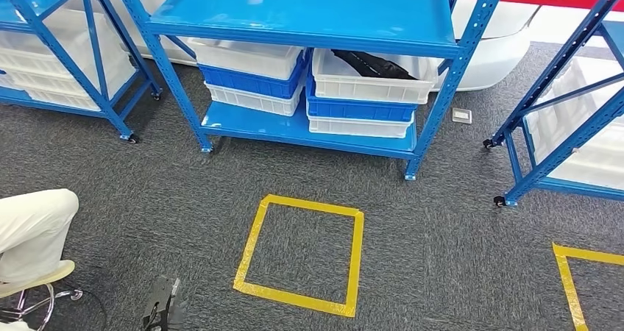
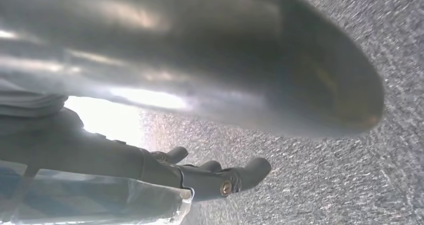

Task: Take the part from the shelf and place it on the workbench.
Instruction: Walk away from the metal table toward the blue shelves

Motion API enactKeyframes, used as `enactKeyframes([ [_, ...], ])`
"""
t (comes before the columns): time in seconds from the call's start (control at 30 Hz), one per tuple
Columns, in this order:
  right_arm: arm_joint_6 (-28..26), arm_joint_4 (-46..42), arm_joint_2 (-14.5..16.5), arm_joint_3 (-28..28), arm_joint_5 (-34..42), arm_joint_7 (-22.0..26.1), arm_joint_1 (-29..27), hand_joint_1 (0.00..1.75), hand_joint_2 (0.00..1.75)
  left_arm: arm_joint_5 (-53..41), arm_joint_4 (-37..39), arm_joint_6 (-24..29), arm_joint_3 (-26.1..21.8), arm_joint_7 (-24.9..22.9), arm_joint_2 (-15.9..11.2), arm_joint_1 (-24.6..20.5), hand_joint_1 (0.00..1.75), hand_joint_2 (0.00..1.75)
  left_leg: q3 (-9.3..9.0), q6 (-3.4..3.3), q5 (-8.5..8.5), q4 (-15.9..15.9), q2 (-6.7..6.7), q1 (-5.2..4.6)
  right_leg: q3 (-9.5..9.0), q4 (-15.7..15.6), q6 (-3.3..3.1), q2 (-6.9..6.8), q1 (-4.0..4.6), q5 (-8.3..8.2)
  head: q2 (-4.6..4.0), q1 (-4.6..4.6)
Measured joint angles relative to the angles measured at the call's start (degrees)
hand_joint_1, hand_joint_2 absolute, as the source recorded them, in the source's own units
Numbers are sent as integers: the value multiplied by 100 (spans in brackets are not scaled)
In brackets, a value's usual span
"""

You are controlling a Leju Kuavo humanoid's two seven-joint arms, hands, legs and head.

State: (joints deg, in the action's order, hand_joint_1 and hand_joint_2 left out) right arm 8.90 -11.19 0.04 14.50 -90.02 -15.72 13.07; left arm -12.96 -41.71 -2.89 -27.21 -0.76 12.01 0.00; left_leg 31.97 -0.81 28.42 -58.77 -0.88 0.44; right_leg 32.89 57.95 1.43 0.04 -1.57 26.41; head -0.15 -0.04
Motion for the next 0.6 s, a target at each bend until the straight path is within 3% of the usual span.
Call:
enactKeyframes([
  [0.07, 0, -1, -2, -4, -1, 0, 13, 0, 0, 15, 21, -2, -3, 19, -6, -11, 0, 0, 273, 59, 241, -568, 37, 18, -63, -6, -76, -3, -7, 45, 0, -9],
  [0.13, 0, -1, -1, -11, 1, 1, 21, 0, 0, 29, 51, -3, -11, 29, -8, -10, 0, 0, 739, 94, 482, -1338, 56, 26, -112, -6, -131, -6, 7, 92, 0, -12],
  [0.17, 0, -1, 1, -15, 1, 1, 21, 0, 0, 34, 68, -3, -18, 33, -12, -7, 0, 0, 915, 93, 484, -1550, 60, 27, -140, -6, -146, -5, 15, 115, 0, -14],
  [0.23, 0, -1, 3, -18, 1, 2, 20, 0, 0, 39, 88, -2, -28, 40, -19, -4, 0, 0, 1053, 79, 366, -1626, 64, 27, -179, -5, -155, -1, 24, 147, 0, -15],
  [0.37, 0, -1, 4, -18, 1, 2, 19, 0, 0, 40, 95, -2, -31, 44, -21, -5, 0, 0, 1044, 69, 279, -1546, 64, 26, -195, -6, -152, 2, 27, 159, 0, -16],
  [0.4, 1, -1, 4, -18, 1, 1, 20, 0, 0, 41, 99, -2, -31, 46, -24, -7, 0, 0, 988, 55, 170, -1394, 64, 24, -214, -6, -149, 3, 29, 171, 0, -15],
  [0.43, 1, -1, 6, -19, 1, 1, 21, 0, 0, 42, 106, -2, -32, 51, -29, -11, 0, 0, 841, 10, -51, -1014, 67, 12, -244, -11, -140, 4, 31, 200, 0, -14],
  [0.5, 4, 1, 10, -18, 18, 1, 27, 0, 0, 43, 144, -3, -32, 72, -45, -46, 0, 0, 451, -154, -392, -145, 67, -38, -361, -19, -40, -2, 50, 247, 0, -10],
  [0.53, 4, 1, 15, -18, 33, 4, 32, 0, 0, 41, 169, -4, -31, 84, -56, -74, 0, 0, 260, -241, -464, 180, 63, -60, -388, 39, 13, -7, 65, 293, -1, -7],
  [0.6, 2, 2, 16, -16, 60, 11, 43, 0, 0, 38, 225, -7, -30, 97, -71, -141, 0, 0, 71, -342, -415, 325, 45, -68, -202, 483, 49, -10, 76, 480, -2, -3],
])
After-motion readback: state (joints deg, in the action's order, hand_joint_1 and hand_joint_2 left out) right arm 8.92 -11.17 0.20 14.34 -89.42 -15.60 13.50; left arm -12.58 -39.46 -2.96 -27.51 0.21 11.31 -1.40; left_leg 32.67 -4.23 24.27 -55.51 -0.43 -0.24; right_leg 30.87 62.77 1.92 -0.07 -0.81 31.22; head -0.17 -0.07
